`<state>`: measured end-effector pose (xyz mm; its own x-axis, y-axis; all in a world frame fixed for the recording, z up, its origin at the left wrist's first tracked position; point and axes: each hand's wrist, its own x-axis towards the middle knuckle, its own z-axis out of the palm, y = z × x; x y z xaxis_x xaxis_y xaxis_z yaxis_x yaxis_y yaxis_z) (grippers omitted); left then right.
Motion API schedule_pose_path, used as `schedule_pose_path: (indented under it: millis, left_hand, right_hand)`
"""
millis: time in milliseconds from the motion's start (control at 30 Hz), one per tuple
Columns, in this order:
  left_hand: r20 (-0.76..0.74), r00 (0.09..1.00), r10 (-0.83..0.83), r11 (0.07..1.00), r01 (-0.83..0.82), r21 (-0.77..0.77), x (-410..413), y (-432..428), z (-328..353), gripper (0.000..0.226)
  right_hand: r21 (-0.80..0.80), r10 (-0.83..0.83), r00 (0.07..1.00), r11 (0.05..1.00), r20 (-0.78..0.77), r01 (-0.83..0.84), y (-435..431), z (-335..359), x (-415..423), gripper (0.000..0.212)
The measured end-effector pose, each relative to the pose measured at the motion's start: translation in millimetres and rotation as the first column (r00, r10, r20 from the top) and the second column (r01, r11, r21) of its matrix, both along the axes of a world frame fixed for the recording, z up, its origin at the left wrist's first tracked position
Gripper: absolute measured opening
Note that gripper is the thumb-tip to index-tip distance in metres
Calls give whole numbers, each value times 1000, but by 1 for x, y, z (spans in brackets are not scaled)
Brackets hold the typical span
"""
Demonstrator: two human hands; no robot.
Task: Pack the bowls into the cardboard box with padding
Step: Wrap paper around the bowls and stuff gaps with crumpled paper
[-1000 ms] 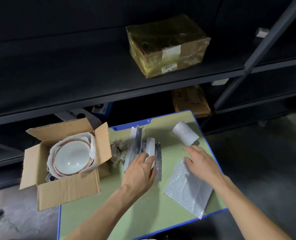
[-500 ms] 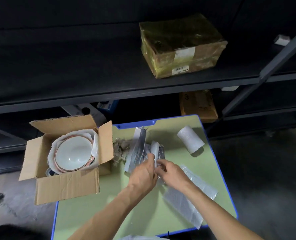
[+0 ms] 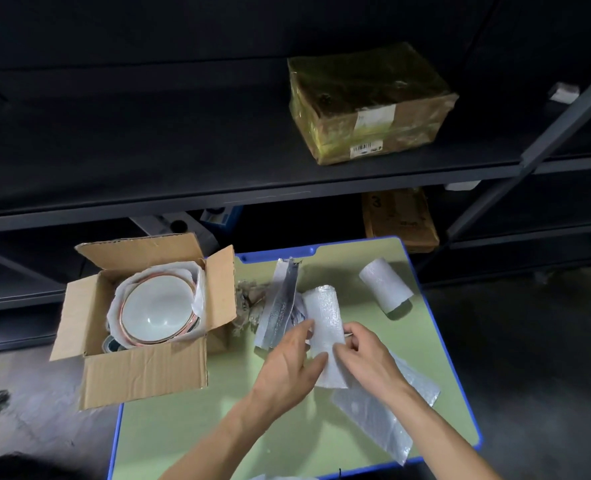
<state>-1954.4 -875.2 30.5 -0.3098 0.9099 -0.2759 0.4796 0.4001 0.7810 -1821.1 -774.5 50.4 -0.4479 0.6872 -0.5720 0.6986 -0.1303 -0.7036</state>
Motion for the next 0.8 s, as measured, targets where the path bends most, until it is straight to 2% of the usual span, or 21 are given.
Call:
schedule_pose_path:
  millis: [200, 333, 500, 600, 700, 800]
  left_hand:
    - [191, 982, 5, 999, -15, 52, 4, 5, 34, 52]
    - [189, 982, 16, 996, -32, 85, 3, 1, 45, 39]
    - [236, 968, 84, 994, -99, 55, 1, -6, 47, 79]
    - [279, 955, 104, 991, -122, 47, -1, -12, 49, 83]
    - [322, 937, 140, 983, -170, 67, -5, -15, 49, 69]
    - [351, 913, 207, 963, -253, 92, -10, -15, 55, 35]
  right_hand:
    - [-87, -27, 978, 996, -208, 9, -6, 22, 0, 30]
    - [-193, -91, 938, 981, -335, 26, -8, 39, -5, 26]
    - [-234, -129, 901, 972, -415, 31, -14, 51, -13, 22]
    - [-198, -83, 902, 980, -423, -3, -15, 52, -15, 29]
    - [-187, -54, 914, 982, -402, -24, -18, 52, -19, 30]
    - [-137, -28, 939, 990, -344, -20, -21, 51, -25, 24]
